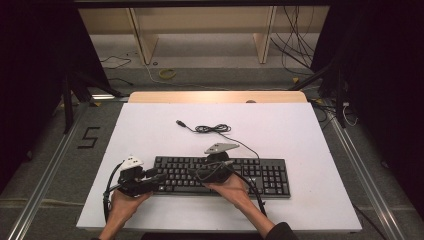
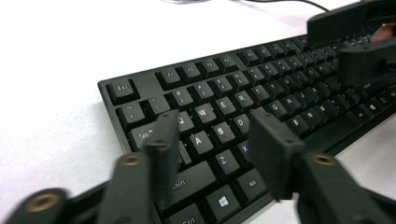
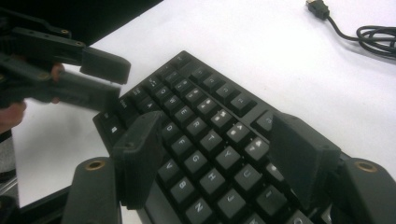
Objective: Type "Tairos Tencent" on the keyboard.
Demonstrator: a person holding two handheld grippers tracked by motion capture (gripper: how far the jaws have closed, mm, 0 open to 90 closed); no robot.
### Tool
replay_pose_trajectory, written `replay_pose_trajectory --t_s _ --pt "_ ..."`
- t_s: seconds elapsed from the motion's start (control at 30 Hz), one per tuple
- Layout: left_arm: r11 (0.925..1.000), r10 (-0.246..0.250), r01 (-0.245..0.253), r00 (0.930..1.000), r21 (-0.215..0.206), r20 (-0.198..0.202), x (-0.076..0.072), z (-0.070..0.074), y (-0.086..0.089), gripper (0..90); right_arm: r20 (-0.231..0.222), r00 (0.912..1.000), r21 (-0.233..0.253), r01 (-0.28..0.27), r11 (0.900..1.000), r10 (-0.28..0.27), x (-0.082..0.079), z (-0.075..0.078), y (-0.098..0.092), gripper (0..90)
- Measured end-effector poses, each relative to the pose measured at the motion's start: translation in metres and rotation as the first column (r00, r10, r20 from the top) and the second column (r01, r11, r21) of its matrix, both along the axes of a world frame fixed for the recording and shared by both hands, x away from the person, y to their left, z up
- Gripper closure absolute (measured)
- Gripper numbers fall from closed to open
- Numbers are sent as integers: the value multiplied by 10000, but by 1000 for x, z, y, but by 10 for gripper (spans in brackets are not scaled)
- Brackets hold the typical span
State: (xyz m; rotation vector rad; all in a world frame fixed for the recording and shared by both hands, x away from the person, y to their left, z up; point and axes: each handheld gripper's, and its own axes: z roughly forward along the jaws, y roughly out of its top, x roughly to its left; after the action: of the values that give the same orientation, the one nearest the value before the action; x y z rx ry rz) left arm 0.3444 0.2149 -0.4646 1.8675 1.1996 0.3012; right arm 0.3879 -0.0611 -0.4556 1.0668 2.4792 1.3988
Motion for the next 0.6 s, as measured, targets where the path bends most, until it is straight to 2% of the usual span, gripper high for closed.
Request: replay_pose_trajectory --t_s 0.17,0.3,0.37,0.43,0.6 --pt "9999 57 -57 10000 102 6 3 -1 -1 719 116 9999 113 35 9999 -36 -5 1 -11 354" --pt "9999 10 -10 10000 155 -19 6 -2 -4 818 206 9998 159 72 9998 -76 -9 2 -19 354" --pt "9995 -58 59 10000 312 -31 7 -3 -6 859 235 9997 221 70 9997 -75 -11 2 -22 352" --pt "9992 -86 90 9999 386 -92 9 -4 -7 886 256 9996 283 76 9996 -83 -12 2 -25 347" --pt "9983 -164 179 9995 553 -276 13 -7 -9 889 305 9995 398 117 9991 -129 -16 1 -33 342"
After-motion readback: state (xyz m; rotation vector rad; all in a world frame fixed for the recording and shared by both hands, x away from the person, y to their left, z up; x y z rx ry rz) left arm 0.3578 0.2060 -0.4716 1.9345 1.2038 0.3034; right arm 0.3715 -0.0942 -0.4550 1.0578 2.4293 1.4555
